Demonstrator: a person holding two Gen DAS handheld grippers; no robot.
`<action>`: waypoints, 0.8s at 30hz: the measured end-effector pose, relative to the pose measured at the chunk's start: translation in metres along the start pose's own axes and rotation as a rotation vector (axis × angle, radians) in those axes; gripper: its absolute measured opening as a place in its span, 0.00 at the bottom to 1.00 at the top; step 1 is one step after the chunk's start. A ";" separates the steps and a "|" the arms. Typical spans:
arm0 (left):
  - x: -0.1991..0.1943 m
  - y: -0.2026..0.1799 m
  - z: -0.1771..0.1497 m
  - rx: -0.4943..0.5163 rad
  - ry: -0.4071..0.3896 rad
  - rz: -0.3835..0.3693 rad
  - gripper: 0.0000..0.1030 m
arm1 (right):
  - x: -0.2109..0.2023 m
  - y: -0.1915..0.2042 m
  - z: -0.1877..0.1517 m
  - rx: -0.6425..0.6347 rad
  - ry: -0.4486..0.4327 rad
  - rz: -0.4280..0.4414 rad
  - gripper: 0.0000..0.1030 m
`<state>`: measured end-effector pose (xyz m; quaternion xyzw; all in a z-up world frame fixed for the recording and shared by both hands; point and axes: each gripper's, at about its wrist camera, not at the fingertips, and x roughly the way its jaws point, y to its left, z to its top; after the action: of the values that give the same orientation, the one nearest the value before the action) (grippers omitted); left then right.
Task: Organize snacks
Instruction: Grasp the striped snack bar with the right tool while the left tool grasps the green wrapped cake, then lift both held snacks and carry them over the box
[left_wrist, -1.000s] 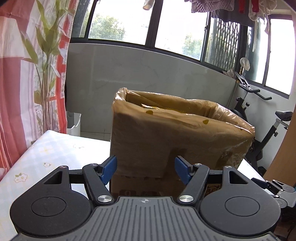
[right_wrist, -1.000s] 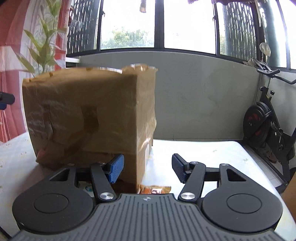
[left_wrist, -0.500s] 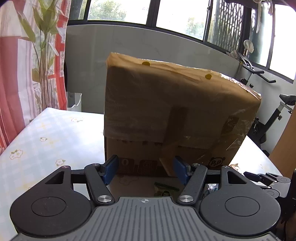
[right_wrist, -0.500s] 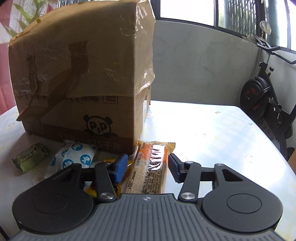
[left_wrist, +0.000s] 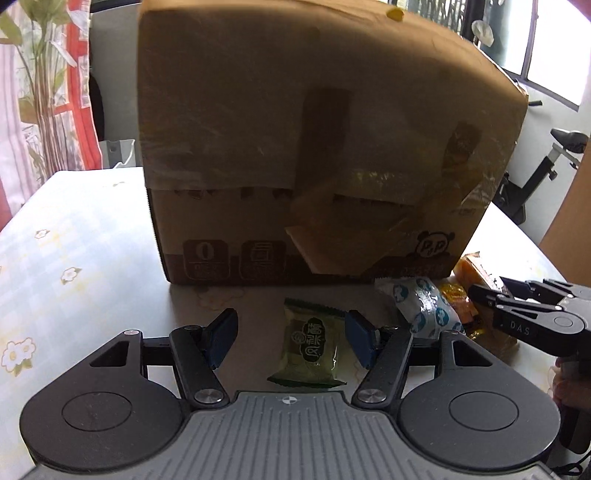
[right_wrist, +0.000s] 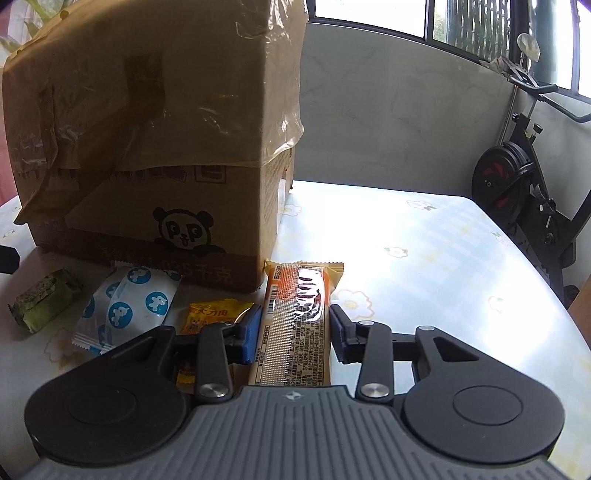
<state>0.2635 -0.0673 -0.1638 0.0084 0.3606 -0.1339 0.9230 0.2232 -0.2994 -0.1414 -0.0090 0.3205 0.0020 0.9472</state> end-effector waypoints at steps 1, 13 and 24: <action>0.005 -0.003 -0.001 0.015 0.009 -0.001 0.65 | 0.000 0.000 0.000 0.000 0.000 0.000 0.39; 0.033 -0.013 -0.012 0.087 0.070 0.044 0.39 | 0.003 -0.001 0.000 0.011 0.010 0.006 0.39; -0.004 0.011 -0.015 -0.054 -0.009 0.053 0.39 | 0.004 -0.004 0.000 0.027 0.015 0.020 0.39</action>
<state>0.2538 -0.0540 -0.1728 -0.0075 0.3596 -0.0997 0.9277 0.2267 -0.3039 -0.1441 0.0071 0.3277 0.0071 0.9447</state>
